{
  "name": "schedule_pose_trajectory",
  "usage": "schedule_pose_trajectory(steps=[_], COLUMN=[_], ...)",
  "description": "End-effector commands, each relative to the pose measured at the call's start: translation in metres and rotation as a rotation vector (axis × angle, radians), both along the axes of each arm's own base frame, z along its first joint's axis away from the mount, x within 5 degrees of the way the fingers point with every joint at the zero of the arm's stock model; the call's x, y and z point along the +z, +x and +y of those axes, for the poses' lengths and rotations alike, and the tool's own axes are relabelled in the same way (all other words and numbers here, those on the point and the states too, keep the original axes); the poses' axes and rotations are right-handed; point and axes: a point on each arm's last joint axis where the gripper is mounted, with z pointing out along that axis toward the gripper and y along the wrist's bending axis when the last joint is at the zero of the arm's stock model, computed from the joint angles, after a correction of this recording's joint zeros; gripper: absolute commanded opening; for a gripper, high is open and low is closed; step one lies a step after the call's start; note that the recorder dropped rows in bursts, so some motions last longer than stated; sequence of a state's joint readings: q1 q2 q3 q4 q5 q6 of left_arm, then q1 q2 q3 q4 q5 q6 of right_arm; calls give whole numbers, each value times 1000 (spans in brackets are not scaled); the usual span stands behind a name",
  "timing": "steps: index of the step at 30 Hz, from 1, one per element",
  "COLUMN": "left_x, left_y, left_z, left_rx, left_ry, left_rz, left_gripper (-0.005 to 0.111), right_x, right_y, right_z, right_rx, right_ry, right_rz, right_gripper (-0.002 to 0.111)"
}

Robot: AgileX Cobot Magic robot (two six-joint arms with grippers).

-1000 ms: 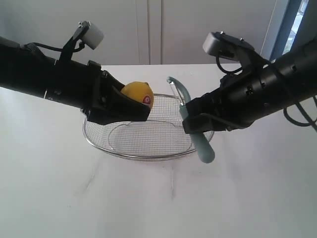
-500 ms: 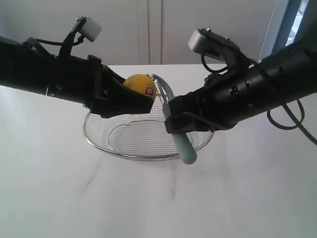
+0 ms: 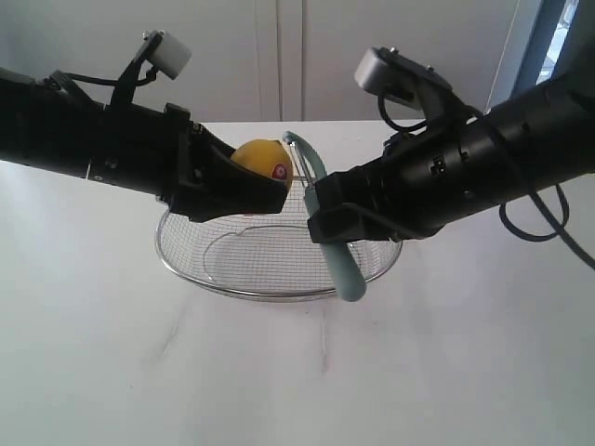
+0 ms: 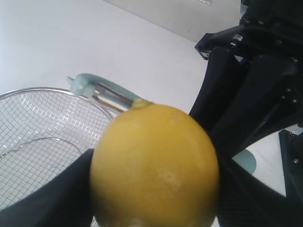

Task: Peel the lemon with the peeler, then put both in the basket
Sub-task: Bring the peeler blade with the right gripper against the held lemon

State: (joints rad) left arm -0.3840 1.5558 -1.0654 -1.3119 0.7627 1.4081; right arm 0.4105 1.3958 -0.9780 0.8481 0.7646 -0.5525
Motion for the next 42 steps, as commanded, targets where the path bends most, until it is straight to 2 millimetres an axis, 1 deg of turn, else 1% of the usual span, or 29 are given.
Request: schedule_pose_trajectory(steps=[1,5,7,9,14,19,23,28,35,42], left_x=[1,1,1,1,1,1,1,1,1,1], left_y=[-3,-3,-3,-3,-4,-4,-4,-4,-4,-4], left_z=[-2,-2,-2,-2,-2,-2,-2,-2,-2,-2], left_rx=[-15,-15,-15,-15,-17,-17,-17,-17,-17,-18], left_ry=[-18,-18,-18,-18,-19,-19,-19,-19,-19,-19], left_rz=[9,9,9,9,10,10,10,10,10,10], left_gripper=[0,0,0,0,0,0,0,0,0,0], right_x=[10,26,29,28,4,-13,-16,-14,-12,1], right_y=[-4,-12,-15,-13,-1,3,2,-2,0,-2], right_z=[-2,-7,-8,-9,-5,2,4,7,8,3], right_rx=[-9,-23,-25,-36,-50,-13,20,61,44,4], right_ry=[17,44,52,35,-16,-11,-2,32,48,58], right_rz=[-47,-97,-102,-111,-13,100,119,134,123,42], right_gripper=[0,0,0,0,0,0,0,0,0,0])
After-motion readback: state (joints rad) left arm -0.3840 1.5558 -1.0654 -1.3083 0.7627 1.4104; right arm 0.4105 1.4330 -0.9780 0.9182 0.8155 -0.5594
